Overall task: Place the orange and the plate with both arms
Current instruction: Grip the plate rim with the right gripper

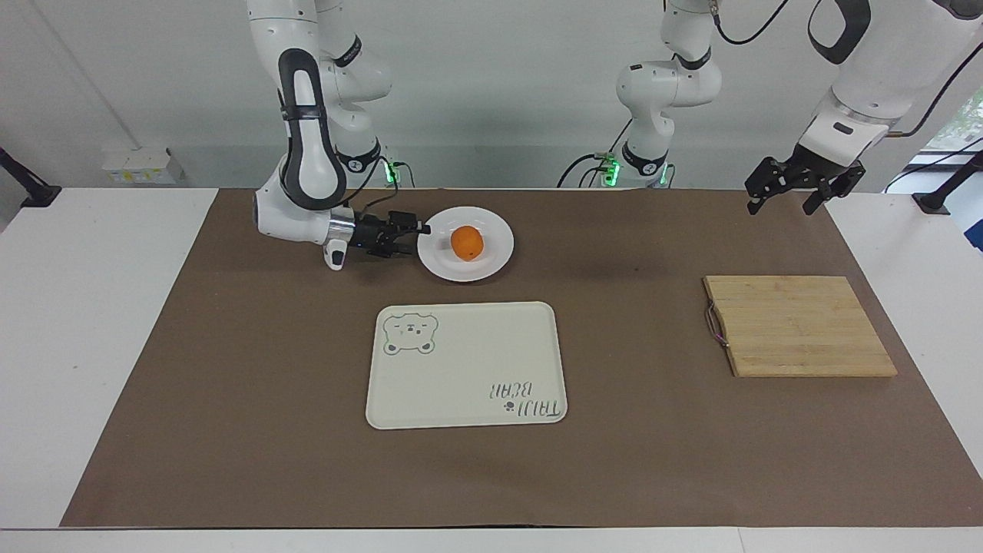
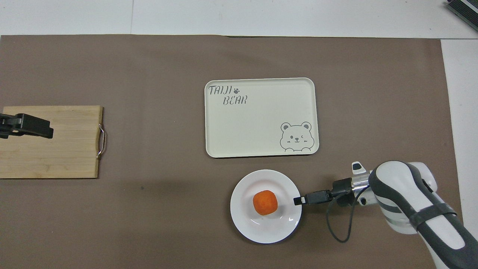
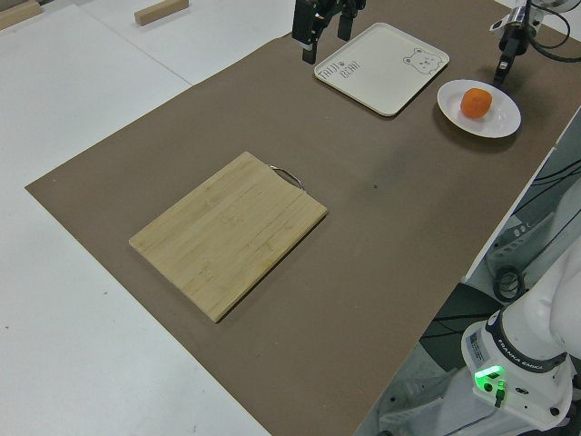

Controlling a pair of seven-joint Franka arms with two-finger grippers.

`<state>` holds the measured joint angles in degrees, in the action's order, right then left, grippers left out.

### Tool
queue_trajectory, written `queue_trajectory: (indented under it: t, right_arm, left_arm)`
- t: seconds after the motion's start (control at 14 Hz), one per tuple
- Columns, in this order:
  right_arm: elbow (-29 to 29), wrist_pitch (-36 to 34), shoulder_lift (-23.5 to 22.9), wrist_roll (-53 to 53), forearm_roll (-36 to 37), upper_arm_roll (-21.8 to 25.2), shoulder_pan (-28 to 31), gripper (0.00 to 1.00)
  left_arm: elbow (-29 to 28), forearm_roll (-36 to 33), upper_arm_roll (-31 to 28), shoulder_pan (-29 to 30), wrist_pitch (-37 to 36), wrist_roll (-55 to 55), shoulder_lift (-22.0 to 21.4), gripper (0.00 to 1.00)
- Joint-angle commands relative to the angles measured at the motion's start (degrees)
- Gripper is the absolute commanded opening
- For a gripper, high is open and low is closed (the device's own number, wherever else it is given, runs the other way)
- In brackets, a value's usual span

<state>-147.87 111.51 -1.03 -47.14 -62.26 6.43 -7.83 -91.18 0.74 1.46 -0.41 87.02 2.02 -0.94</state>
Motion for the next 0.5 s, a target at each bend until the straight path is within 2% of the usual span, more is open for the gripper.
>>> queue_trajectory:
  t: [0.0, 0.43]
  right_arm:
    - [-2.34, 1.51, 2.61, -1.46, -3.56, -0.27, -1.04, 1.00]
    - [-3.65, 5.47, 3.31, -0.85, -9.10, -0.27, -5.26, 1.00]
  left_arm:
    - [6.71, -0.31, 0.39, 0.06, -4.66, 0.70, 4.01, 1.00]
    - [4.17, -0.22, 0.39, -0.29, -1.68, -0.35, 2.52, 1.00]
